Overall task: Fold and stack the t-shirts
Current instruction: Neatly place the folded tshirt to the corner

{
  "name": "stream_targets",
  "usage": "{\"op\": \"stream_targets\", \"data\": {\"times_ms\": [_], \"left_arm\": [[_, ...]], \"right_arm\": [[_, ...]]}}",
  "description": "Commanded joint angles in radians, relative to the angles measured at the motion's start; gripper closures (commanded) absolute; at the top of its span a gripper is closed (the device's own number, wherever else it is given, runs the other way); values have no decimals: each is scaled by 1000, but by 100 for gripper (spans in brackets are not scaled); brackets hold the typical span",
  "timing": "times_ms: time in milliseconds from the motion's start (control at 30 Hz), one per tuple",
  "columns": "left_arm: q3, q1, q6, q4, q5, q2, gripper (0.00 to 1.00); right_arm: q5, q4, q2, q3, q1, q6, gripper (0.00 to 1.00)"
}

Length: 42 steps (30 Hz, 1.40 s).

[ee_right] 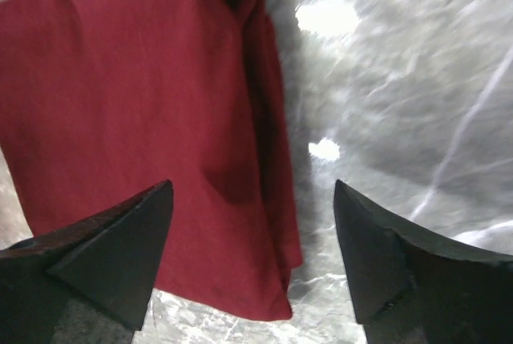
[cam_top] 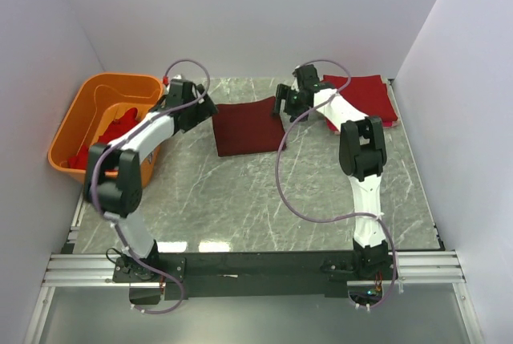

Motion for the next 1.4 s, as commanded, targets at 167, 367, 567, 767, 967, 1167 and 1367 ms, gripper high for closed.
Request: {"op": "stream_targets", "data": {"times_ms": [167, 367, 567, 767, 967, 1167, 1367], "left_arm": [[-229, -5, 12, 101, -1, -263, 1], [-331, -3, 4, 110, -46, -392, 1], [-435, -3, -8, 113, -84, -530, 1], [-481, -3, -15, 61, -132, -611, 1], [-515, -3, -36, 5, -196, -697, 1], [-555, -3, -54, -1, -222, -792, 1], [-569, -3, -51, 16, -215, -820, 1]], "right_arm": [[65, -45, -12, 0, 32, -43, 21], [114, -77, 13, 5, 59, -60, 33], [138, -105, 53, 26, 90, -75, 35], [189, -151, 111, 92, 127, -92, 44], [226, -142, 114, 71, 159, -98, 64], [420, -23, 4, -44, 216, -194, 94], [632, 36, -93, -114, 238, -296, 100]]}}
